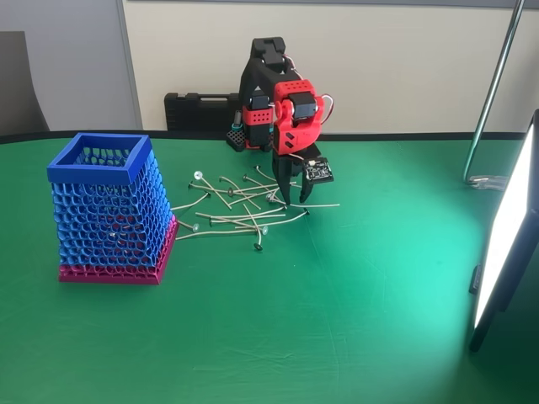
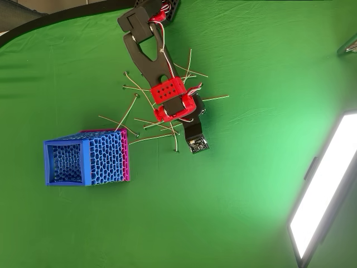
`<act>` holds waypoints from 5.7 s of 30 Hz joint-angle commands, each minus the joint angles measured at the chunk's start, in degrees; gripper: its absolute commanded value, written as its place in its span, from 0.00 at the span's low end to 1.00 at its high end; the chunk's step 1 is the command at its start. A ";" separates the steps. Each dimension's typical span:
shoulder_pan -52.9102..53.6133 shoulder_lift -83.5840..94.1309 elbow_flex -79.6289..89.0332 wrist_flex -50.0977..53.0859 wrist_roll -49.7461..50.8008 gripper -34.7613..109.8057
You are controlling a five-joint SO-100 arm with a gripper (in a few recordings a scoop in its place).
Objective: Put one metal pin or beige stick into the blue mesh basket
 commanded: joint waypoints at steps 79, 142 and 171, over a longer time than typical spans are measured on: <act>4.83 -3.69 -3.87 2.20 -22.94 0.38; 3.16 -2.02 -5.98 2.29 -16.61 0.25; 2.99 -0.88 -3.34 0.00 -6.06 0.35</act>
